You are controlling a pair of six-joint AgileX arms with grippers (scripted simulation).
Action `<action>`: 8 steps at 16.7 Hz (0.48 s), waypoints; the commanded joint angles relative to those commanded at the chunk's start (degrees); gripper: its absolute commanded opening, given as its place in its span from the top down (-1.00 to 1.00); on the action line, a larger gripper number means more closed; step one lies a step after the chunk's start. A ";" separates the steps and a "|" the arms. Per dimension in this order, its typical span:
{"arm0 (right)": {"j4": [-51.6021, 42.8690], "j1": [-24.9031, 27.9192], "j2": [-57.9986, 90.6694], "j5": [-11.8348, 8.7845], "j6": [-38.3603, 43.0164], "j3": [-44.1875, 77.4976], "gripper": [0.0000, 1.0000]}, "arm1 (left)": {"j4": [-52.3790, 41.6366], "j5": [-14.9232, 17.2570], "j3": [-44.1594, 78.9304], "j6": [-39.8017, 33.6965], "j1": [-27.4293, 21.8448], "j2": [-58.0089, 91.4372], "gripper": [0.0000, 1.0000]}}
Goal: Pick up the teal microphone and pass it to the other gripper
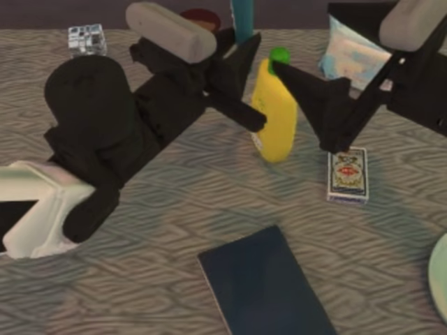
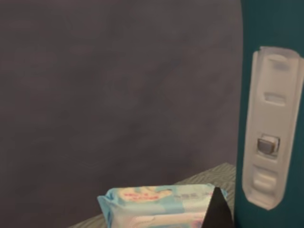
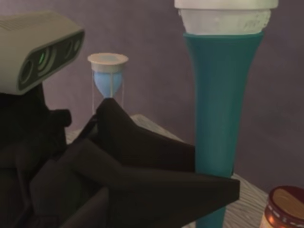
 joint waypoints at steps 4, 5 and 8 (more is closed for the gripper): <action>-0.05 -0.18 -0.03 0.13 0.04 -0.08 -1.00 | 0.00 0.00 0.00 0.00 0.00 0.00 1.00; 0.14 0.17 0.74 0.36 0.04 0.66 -1.00 | 0.00 0.00 0.00 0.00 0.00 0.00 1.00; 1.37 2.02 6.70 2.13 0.11 5.65 -1.00 | 0.00 0.00 0.00 0.00 0.00 0.00 1.00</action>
